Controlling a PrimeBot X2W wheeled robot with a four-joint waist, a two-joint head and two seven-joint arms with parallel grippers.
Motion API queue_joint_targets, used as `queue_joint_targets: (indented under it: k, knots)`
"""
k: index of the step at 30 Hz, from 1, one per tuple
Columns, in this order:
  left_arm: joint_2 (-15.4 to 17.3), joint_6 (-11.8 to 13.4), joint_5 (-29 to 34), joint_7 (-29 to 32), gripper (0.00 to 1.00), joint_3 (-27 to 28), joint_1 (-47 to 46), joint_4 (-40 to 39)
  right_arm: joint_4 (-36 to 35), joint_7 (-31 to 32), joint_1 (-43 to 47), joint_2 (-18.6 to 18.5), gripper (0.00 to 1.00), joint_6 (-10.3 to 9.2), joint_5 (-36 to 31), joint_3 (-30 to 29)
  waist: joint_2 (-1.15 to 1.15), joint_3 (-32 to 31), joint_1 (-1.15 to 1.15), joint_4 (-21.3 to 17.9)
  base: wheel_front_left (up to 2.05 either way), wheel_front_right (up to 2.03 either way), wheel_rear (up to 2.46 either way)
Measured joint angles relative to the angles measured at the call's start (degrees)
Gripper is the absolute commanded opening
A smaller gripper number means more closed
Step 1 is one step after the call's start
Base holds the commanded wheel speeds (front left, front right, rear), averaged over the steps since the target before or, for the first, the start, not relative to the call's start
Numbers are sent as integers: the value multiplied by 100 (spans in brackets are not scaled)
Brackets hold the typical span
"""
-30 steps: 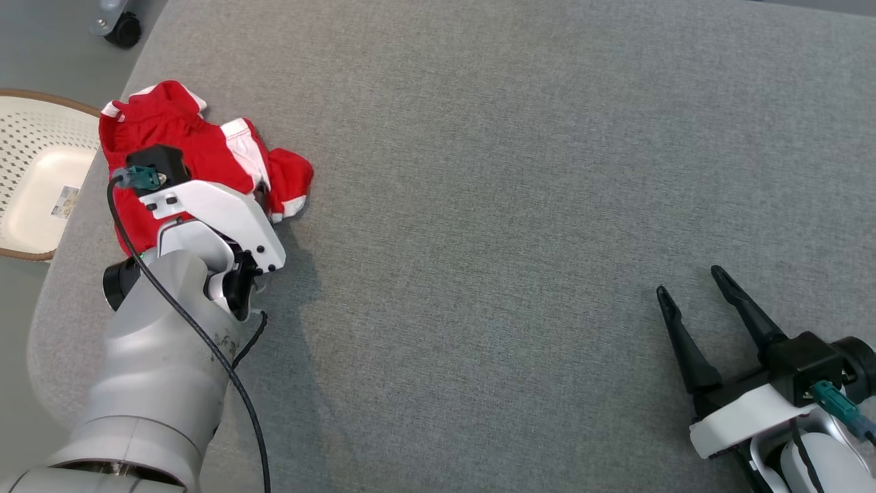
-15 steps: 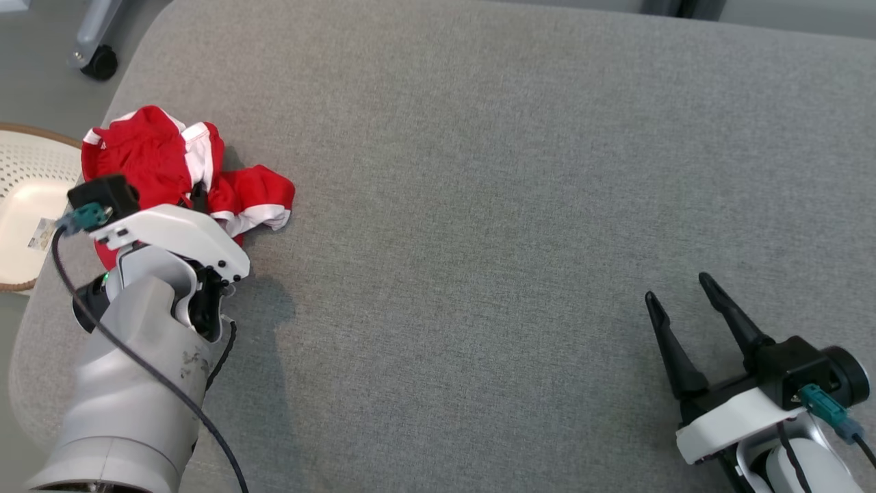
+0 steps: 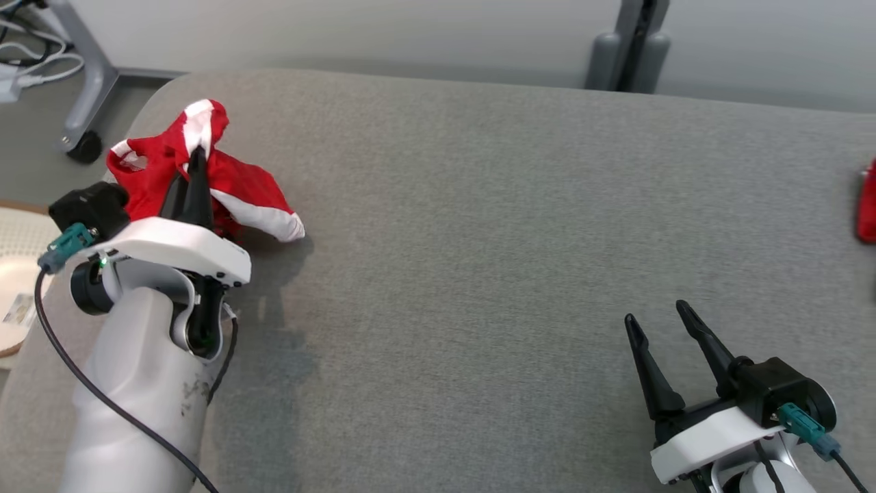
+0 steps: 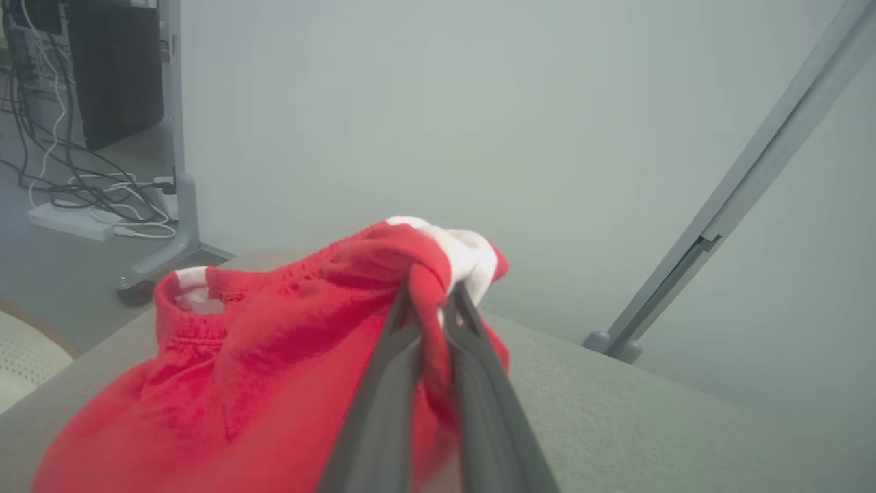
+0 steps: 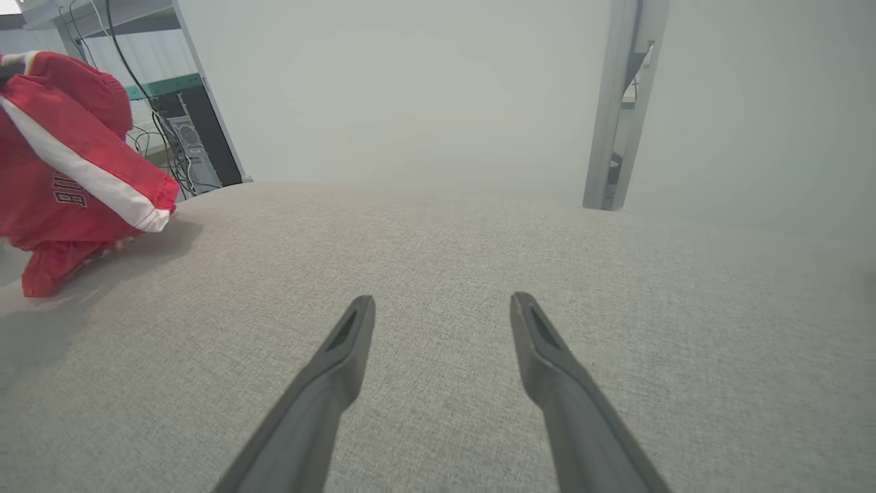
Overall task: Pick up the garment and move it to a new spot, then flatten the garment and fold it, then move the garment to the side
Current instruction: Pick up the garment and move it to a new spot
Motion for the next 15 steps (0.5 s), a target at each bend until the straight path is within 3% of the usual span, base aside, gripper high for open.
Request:
queue_joint_targets:
  k: [6, 15]
  knots:
    - [-179, -48, 271, 1, 0, -40, 467, -985, -54, 0, 0, 78, 100, 0, 12, -108, 0, -177, 0, -444, 0, 0, 0]
    - [-348, -76, -34, 0, 0, -771, 807, -2026, -175, -1, 48, 141, 100, 0, 11, -294, 0, -261, 0, -1326, 0, 0, 0]
